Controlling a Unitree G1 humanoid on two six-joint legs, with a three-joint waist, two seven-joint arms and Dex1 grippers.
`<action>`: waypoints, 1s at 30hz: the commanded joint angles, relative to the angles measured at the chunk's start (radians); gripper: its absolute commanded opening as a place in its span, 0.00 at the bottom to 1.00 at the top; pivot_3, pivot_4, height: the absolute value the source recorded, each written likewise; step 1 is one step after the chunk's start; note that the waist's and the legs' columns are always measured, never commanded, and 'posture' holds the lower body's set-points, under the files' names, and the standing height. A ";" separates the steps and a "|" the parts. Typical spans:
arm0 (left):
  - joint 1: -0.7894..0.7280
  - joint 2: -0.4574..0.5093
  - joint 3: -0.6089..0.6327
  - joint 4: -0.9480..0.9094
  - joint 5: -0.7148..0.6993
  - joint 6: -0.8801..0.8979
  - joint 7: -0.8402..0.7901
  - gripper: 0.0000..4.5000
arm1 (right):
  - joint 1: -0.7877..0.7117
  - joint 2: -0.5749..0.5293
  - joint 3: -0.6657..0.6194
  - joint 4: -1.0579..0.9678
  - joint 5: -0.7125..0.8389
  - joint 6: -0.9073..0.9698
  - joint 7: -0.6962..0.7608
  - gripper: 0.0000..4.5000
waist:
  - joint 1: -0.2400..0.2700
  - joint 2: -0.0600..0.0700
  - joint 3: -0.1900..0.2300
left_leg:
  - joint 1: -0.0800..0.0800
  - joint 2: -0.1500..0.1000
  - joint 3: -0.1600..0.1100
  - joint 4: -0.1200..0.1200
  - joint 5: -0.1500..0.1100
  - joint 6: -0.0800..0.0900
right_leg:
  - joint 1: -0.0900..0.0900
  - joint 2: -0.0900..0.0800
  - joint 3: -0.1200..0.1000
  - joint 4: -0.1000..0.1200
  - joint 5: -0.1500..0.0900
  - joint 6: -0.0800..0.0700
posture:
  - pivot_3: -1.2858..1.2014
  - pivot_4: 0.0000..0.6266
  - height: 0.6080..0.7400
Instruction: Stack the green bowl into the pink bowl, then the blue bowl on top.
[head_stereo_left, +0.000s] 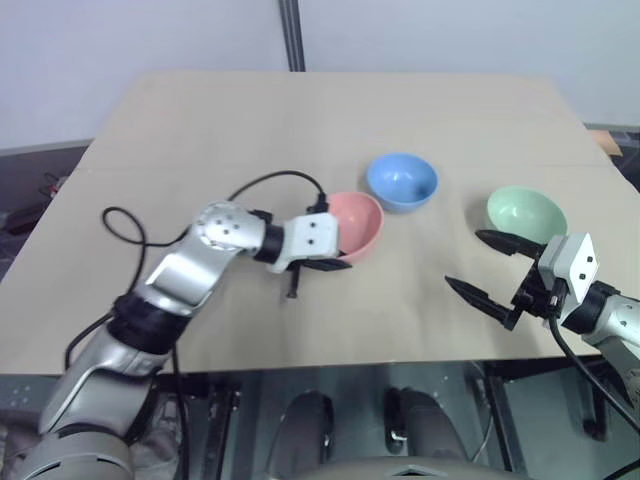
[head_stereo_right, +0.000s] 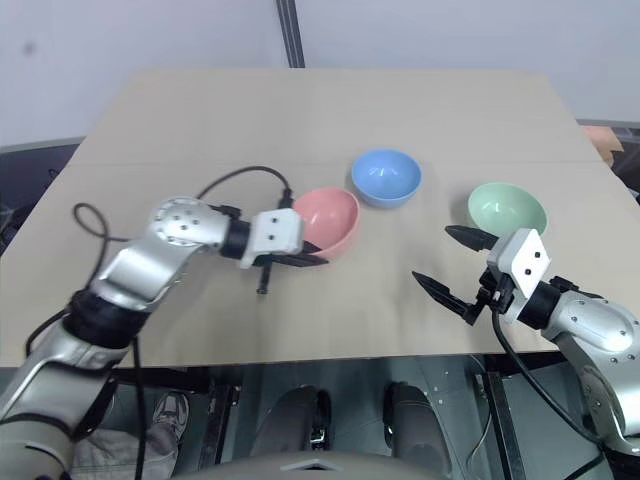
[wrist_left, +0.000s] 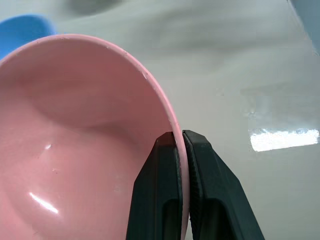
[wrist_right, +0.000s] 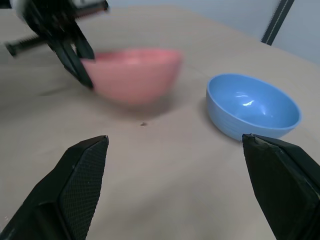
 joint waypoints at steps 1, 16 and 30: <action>-0.048 -0.036 -0.042 0.108 0.082 -0.141 -0.023 0.09 | 0.012 0.001 -0.041 -0.057 0.011 -0.002 -0.022 1.00 | -0.001 0.000 0.000 | 0.000 0.000 0.000 0.000 0.000 0.000 | 0.000 0.000 0.000 0.000 0.000 0.000 | 0.52 0.24 1.00; 0.122 0.007 0.413 -0.149 -0.350 0.247 -0.009 0.95 | -0.117 -0.035 0.050 0.145 -0.200 0.031 -0.142 1.00 | -0.022 0.000 0.000 | 0.001 0.002 -0.004 0.000 0.000 0.000 | 0.000 0.000 0.001 0.001 0.000 0.001 | 0.52 0.24 1.00; 0.321 0.038 0.719 -0.277 -0.699 0.347 0.022 0.96 | -0.455 -0.027 0.188 0.640 -0.374 0.054 -0.129 0.66 | -0.021 0.000 0.000 | 0.000 0.001 -0.003 0.000 0.000 0.000 | -0.001 -0.001 0.001 0.001 0.003 -0.002 | 0.52 0.24 1.00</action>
